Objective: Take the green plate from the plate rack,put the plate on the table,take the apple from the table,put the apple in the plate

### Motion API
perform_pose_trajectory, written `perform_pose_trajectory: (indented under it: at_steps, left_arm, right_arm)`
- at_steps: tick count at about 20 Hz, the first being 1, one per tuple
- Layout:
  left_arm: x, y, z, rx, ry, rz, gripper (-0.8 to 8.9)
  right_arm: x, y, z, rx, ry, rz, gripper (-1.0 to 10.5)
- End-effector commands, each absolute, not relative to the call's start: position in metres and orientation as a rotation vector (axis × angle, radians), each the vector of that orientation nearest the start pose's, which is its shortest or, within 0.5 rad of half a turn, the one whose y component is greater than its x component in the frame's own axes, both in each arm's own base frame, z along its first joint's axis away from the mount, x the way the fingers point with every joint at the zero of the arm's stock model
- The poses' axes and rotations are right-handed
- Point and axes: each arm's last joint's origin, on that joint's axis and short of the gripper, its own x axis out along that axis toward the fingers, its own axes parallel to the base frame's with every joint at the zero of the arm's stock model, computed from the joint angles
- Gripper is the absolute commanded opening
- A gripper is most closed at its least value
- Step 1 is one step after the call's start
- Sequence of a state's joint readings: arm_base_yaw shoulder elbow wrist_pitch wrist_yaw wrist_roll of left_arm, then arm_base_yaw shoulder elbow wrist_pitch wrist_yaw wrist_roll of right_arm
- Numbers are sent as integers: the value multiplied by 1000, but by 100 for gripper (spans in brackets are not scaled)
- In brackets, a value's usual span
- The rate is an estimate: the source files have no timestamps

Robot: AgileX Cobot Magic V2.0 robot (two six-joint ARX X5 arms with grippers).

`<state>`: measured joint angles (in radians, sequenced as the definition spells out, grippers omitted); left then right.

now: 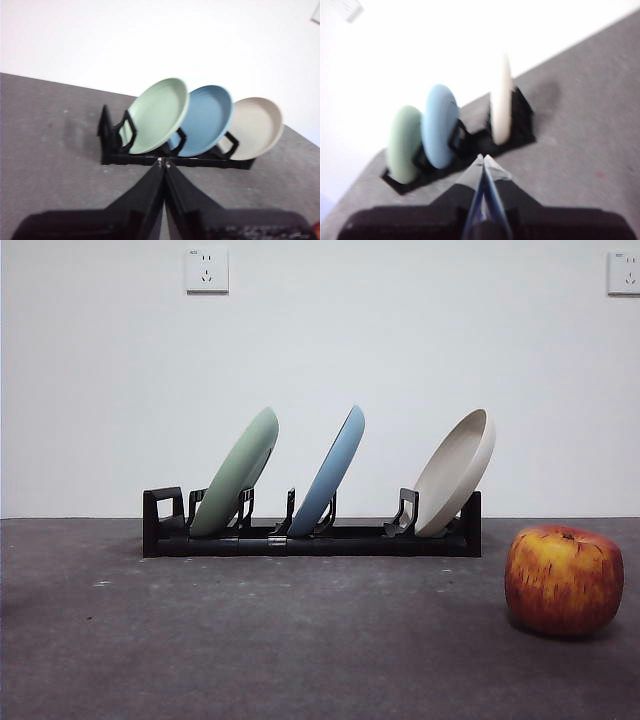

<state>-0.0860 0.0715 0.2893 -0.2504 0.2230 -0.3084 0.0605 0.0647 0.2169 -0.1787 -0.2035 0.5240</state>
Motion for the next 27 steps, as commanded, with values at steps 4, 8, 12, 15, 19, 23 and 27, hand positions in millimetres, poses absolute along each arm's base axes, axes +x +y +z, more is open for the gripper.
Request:
perform_pose_trajectory:
  at_steps: [4,8,12,15,19,23,27]
  left_arm:
    - [74,-16,266,-300,138,-406,-7]
    - [75,-19,286,-271,206,-513,-7]
    - [77,-22,299,-231,286,-623,-7]
    - [77,-24,308,-205,345,-704,-7]
    - [76,-26,317,-174,411,-784,-7]
    - [71,-26,323,-143,463,-838,-8]
    - [65,-26,325,-118,511,-851,-8]
  right_arm:
    - [80,13,261,431,135,336,-12]
    - [78,16,292,314,225,412,-12]
    - [77,17,319,207,326,487,-12]
    - [77,19,336,146,408,547,-11]
    - [77,22,350,100,513,662,-11]
    - [74,24,350,84,646,727,-11]
    - [71,24,343,64,754,747,-11]
